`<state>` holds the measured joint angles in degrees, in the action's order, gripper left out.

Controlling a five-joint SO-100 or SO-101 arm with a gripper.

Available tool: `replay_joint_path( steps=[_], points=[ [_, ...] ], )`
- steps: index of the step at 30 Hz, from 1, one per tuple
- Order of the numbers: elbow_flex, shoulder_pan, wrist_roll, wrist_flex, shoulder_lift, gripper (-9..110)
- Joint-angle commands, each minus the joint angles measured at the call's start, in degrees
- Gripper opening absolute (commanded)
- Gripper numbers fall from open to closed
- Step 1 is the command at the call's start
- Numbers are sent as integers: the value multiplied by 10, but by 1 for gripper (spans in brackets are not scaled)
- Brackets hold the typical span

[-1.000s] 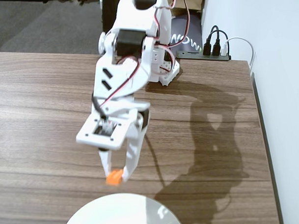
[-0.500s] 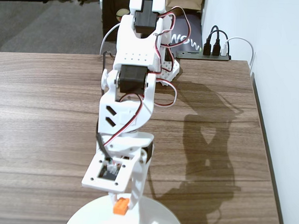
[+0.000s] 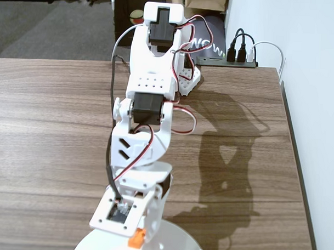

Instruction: Grasp a lego block and put it on the plate.

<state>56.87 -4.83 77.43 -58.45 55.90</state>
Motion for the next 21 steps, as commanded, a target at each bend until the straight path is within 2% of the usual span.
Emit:
replay_joint_path(
  steps=[1,11,18,21],
  points=[
    [-25,-3,-5,1,3,8],
    [-25,-4,-8,-20,-3,9],
    [-25,-3,-11,-39,1,21],
    [-25,-3,-11,-39,6,22]
  ],
)
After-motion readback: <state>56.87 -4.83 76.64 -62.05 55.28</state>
